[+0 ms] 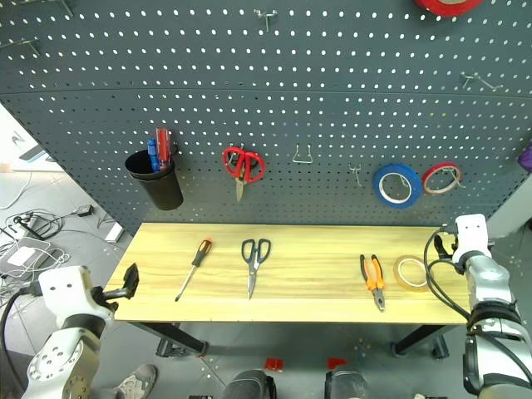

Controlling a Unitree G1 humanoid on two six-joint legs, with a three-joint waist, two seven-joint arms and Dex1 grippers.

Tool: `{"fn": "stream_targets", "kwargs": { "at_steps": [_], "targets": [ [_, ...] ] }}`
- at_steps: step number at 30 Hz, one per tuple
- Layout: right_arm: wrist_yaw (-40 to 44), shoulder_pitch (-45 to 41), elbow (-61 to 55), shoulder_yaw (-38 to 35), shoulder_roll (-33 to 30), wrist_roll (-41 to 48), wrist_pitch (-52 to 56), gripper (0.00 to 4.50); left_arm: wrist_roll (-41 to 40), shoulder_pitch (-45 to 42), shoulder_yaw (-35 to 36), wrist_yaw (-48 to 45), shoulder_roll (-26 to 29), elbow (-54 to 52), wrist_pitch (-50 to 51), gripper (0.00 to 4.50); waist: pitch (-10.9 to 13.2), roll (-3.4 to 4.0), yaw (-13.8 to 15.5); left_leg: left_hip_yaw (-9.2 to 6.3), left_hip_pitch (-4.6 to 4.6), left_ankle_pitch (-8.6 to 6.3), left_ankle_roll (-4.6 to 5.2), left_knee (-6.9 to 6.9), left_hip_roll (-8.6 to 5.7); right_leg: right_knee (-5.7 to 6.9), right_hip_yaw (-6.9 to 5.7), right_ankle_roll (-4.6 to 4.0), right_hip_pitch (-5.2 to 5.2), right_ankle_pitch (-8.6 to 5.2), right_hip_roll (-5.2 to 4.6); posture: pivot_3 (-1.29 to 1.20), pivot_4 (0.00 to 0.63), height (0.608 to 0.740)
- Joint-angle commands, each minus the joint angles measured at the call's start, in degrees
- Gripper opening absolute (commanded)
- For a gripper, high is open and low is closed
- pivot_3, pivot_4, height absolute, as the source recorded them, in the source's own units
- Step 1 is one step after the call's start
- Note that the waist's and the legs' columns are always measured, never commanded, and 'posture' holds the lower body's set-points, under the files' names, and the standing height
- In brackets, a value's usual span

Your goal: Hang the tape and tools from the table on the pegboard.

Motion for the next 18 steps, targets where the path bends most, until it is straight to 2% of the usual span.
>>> {"fn": "stream_targets", "kwargs": {
  "at_steps": [1, 7, 10, 13, 18],
  "targets": [
    [4.88, 4.96, -11.46, 0.40, -1.32, 1.33, 3.44, 4.50, 2.19, -3.00, -5.11, -1.63, 2.14, -3.05, 1.28, 4.49, 0.53, -0.05, -0.02, 0.03, 0.01, -0.01, 0.02, 0.00, 0.00, 0.00, 0.04, 0.01, -0.02, 0.01, 0.00, -0.19, 0.124, 0.740],
    [16.34, 21.08, -42.45, 1.84, -3.50, 6.70, 20.56, 4.50, 2.71, -8.44, -16.13, -10.56, 6.80, -3.59, 2.73, 4.49, 2.32, 0.18, -1.09, 0.30, -0.12, -0.12, 0.21, 0.03, 0.05, 0.00, 0.27, 0.08, -0.24, 0.05, 0.02, -0.32, 0.188, 0.740],
    [17.91, 26.57, -53.56, 1.80, -4.43, 7.81, 25.97, 4.50, -2.37, -10.62, -19.12, -18.13, 9.35, -4.45, 5.87, 4.49, 3.47, 0.29, -2.08, 0.37, -0.14, -0.16, 0.26, 0.00, 0.07, -0.01, 0.33, 0.08, -0.31, 0.05, 0.02, -0.35, 0.218, 0.740],
    [18.09, 29.31, -60.83, 1.68, -4.56, 9.00, 30.76, 4.50, -6.18, -13.09, -22.77, -26.39, 12.94, -5.99, 8.34, 4.49, 5.26, 0.01, -3.54, 0.42, -0.22, -0.18, 0.30, 0.02, 0.09, 0.02, 0.40, 0.09, -0.44, 0.06, 0.01, -0.38, 0.253, 0.740],
    [16.86, 26.00, -62.17, 4.76, -4.73, 6.67, 36.16, 4.50, -6.25, -18.36, -27.78, -35.12, 18.67, -5.38, 8.90, 4.49, 7.45, -0.16, -5.14, 0.48, -0.84, -0.15, 0.33, 0.18, 0.13, 0.15, 0.48, 0.03, -1.15, 0.18, 0.08, -0.38, 0.299, 0.740]
  ]
}}
